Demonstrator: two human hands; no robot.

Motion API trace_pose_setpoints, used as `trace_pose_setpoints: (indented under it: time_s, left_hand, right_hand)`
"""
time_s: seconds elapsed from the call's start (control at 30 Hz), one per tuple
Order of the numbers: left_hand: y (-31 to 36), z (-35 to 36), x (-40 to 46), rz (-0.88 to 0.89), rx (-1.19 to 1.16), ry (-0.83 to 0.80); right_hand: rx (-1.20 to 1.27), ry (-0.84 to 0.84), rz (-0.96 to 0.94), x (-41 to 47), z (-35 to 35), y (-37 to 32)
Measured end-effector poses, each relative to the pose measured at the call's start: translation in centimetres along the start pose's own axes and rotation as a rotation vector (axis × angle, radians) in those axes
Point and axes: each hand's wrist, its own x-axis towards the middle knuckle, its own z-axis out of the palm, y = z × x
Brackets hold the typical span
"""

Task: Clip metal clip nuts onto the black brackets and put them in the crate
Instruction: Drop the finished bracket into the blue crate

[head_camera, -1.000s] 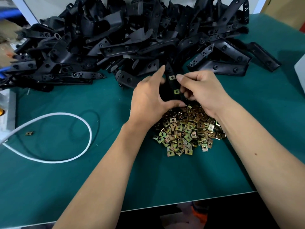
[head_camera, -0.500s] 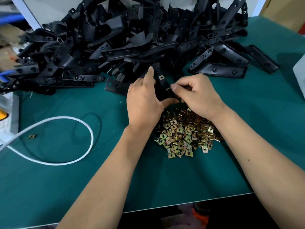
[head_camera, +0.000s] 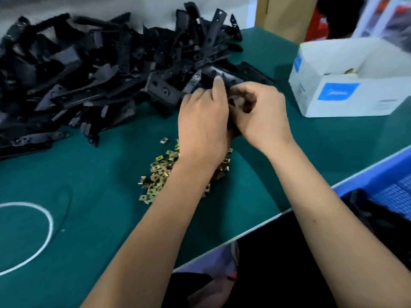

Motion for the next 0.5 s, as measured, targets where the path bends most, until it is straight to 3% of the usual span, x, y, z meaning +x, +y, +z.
trace_pose_setpoints:
  time_s: [0.3,0.4,0.5]
  left_hand:
    - [22.2,1.1,-0.2,0.517,0.003,-0.093]
    - [29.1,2.1,-3.1,0.699,-0.140,-0.165]
    - [33.5,4.1,-7.2,0.861,-0.288,-0.349]
  right_hand:
    - [-0.040,0.239,0.245,-7.3,-19.5,9.2]
    - [-0.076,0.260,0.467,-12.5,-25.9,12.8]
    - [-0.264,0.129,0.743,-18.1,-31.0,16.9]
